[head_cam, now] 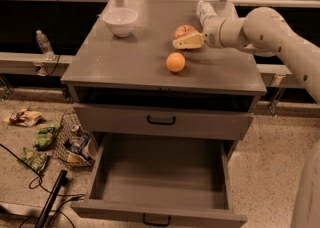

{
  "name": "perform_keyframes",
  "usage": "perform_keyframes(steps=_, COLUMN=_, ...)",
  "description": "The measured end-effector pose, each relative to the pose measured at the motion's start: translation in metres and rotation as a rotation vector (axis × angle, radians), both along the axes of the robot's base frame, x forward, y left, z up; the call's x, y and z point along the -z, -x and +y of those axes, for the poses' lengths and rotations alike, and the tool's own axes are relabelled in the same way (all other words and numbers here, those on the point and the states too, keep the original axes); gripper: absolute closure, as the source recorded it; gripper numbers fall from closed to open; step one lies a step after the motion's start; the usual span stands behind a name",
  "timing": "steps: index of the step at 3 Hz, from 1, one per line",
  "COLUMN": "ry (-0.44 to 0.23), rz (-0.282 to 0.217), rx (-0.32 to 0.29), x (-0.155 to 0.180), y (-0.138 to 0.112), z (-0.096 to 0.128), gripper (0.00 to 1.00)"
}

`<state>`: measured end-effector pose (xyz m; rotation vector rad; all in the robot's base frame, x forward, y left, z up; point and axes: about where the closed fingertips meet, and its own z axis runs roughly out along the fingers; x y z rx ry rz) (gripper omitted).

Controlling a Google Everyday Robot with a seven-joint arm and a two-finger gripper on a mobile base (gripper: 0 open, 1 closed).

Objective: Place apple into middle drawer

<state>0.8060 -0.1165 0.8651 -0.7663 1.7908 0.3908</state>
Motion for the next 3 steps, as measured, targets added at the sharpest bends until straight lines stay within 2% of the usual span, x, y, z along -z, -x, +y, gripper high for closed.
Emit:
perform_keyframes(steps=1, ry=-0.013, rz=0.001, rx=-0.014, x=0.004, y=0.000, z=0.008, gripper=0.38)
perform_keyframes(steps=2, ry=-0.025, rz=0.004, rx=-0.046, x=0.009, y=0.001, z=0.020, gripper=0.68)
perform_keyframes(steps=3, ry=-0.032, rz=0.003, rx=-0.074, x=0.010, y=0.002, z=0.027, gripper=0.92)
